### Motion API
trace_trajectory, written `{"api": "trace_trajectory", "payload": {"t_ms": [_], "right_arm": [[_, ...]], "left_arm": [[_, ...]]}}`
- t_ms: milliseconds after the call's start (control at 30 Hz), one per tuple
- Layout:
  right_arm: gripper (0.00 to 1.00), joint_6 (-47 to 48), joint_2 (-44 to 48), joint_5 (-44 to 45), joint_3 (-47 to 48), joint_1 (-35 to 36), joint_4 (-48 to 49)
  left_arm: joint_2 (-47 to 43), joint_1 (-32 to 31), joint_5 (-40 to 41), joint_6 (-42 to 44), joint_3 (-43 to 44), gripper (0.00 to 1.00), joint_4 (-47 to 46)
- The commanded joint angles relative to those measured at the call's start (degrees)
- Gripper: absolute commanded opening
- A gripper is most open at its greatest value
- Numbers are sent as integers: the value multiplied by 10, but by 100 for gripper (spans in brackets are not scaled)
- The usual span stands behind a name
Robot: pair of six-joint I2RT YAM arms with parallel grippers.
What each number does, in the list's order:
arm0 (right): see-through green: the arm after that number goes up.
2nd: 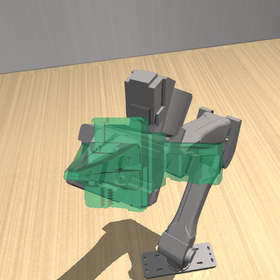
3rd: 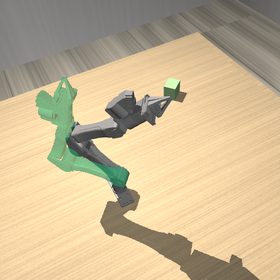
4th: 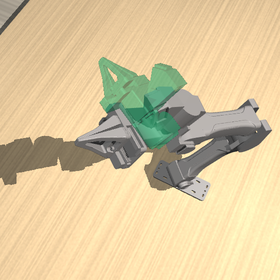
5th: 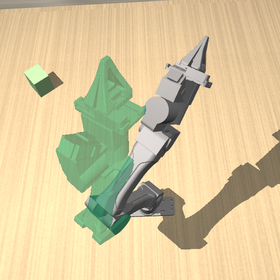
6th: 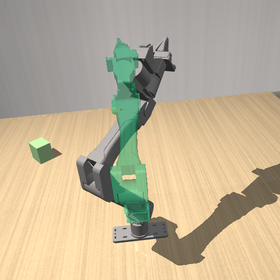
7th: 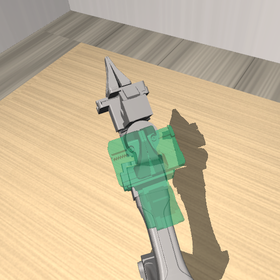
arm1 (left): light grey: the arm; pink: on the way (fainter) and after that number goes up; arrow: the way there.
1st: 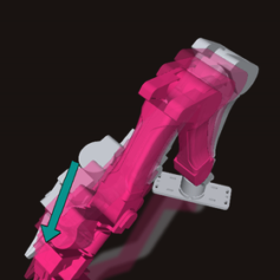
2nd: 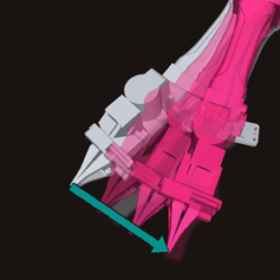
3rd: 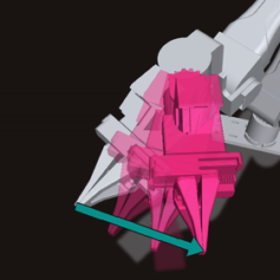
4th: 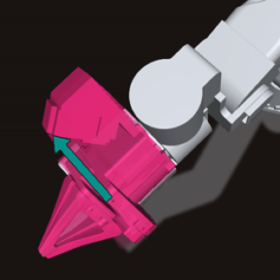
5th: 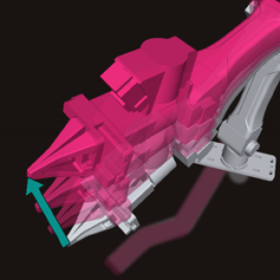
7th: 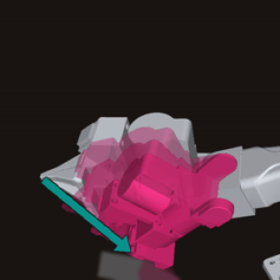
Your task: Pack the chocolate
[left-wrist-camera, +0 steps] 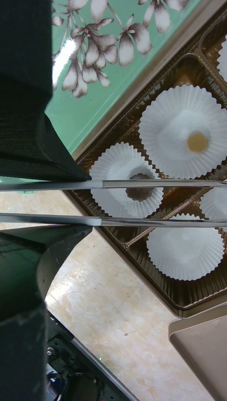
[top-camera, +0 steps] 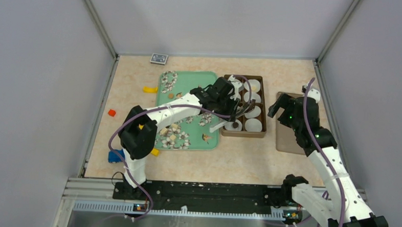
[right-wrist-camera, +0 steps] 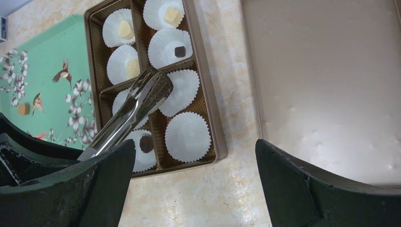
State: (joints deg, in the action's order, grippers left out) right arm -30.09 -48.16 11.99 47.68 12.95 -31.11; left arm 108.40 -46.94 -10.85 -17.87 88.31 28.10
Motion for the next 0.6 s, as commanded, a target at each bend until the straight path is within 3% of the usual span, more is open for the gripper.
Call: {"api": "trace_trajectory", "payload": {"t_ms": [0, 567], "right_arm": [[95, -3, 2, -6, 12, -1, 14], [95, -3, 3, -10, 3, -1, 21]], "left_arm": [[-1, -2, 1, 5, 30, 41, -34], [-38, -3, -13, -2, 29, 40, -33]]}}
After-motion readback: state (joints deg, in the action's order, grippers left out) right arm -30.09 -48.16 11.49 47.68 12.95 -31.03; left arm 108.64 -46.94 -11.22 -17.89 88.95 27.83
